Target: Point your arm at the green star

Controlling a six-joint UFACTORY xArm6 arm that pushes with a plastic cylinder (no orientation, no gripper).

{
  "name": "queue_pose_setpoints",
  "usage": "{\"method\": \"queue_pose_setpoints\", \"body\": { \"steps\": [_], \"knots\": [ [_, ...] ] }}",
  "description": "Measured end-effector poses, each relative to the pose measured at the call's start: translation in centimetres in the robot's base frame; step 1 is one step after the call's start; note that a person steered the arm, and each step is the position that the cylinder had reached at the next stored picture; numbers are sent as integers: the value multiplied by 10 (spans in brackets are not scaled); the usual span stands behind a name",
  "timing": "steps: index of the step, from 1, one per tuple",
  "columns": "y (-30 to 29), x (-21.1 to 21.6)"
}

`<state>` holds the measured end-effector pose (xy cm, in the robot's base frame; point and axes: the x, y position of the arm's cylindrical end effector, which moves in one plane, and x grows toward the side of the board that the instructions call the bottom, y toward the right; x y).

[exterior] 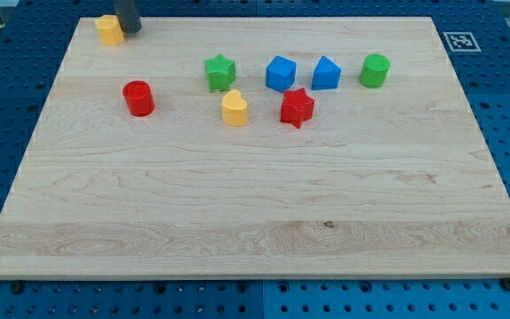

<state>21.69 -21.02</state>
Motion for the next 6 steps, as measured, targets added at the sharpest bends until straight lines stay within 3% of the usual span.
{"method": "queue_pose_setpoints", "body": {
  "steps": [3,5,6],
  "knots": [
    [-7,2],
    [114,15],
    [126,64]
  ]
}}
